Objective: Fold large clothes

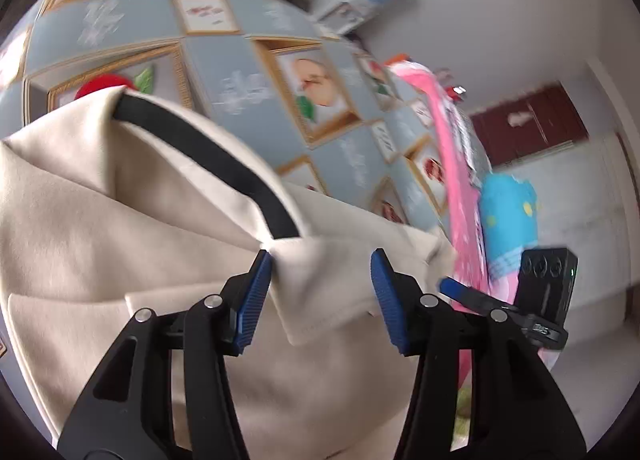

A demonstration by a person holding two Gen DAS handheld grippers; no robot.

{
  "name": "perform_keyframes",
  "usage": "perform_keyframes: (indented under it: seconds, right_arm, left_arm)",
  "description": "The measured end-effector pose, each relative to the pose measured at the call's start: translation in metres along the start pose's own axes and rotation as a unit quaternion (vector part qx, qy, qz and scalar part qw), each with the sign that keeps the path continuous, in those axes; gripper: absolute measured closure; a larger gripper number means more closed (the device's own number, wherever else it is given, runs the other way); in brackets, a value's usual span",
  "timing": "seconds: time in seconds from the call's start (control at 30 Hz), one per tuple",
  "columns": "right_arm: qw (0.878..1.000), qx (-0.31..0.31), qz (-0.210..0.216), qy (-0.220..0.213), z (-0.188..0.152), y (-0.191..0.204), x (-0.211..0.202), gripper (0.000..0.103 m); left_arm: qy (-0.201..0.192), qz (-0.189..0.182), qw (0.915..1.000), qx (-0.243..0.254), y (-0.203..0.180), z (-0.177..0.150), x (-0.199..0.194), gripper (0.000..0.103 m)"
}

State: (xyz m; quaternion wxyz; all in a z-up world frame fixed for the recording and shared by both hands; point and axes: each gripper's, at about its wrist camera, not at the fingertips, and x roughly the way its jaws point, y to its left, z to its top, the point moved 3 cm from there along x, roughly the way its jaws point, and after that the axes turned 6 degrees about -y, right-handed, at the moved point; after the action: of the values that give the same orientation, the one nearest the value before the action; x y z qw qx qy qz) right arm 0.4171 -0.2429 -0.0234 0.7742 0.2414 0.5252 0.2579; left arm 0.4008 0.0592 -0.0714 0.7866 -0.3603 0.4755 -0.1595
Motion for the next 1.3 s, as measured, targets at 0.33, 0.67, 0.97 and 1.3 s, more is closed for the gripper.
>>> perform_keyframes:
  seconds: [0.33,0.67,0.97,1.3]
  right_arm:
    - [0.992,0.115,-0.005,0.044,-0.008,-0.046,0.020,0.050]
    - [0.985,0.158,0.041,0.055,-0.014,-0.052,0.024,0.057]
    - [0.993,0.077,0.007,0.085,-0.027,-0.035,0.029,0.087]
    - [0.985,-0.088,-0.140,0.058,0.013,-0.012,0.043,0.094]
  left_arm:
    - [0.048,-0.012,0.9977,-0.047,0.011,-0.007,0.015,0.068]
    - [0.059,-0.025,0.9974,-0.033,0.004,-0.010,0.015,0.080]
    - [0.078,0.037,0.9930,0.080,-0.012,-0.017,0.021,0.085]
    - [0.020,0.186,0.9261,0.328,-0.056,-0.008,0.045,0.097]
